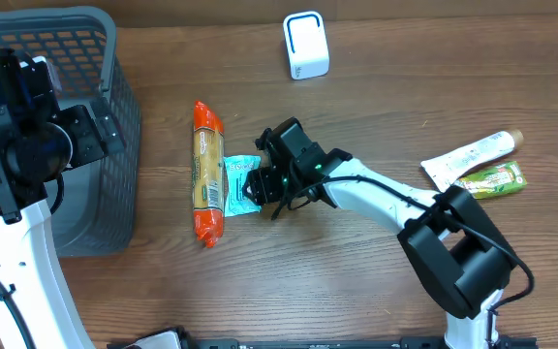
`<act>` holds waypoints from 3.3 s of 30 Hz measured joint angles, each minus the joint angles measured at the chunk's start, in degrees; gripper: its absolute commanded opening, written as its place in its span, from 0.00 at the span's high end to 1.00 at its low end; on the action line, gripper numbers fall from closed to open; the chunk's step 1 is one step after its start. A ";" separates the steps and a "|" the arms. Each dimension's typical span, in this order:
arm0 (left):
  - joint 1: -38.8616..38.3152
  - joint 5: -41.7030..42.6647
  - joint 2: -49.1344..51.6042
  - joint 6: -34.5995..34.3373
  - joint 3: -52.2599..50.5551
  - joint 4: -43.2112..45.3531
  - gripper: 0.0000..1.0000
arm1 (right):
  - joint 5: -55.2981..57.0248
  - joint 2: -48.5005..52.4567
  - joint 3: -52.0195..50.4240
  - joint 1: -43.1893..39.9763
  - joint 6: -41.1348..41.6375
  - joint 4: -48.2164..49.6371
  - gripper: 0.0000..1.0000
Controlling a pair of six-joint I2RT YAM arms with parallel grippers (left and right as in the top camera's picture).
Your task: Scan the item barcode
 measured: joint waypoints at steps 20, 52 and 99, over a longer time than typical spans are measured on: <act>0.00 0.00 0.00 0.00 0.00 0.00 0.00 | -3.69 4.94 0.48 1.09 12.41 2.32 0.96; 0.00 0.00 0.00 0.00 0.00 0.00 0.00 | 47.41 -4.24 0.33 8.31 5.07 -43.21 0.91; 0.00 0.00 0.17 0.00 0.00 0.00 0.00 | 9.25 -14.69 -6.56 -2.75 -1.14 -34.86 0.47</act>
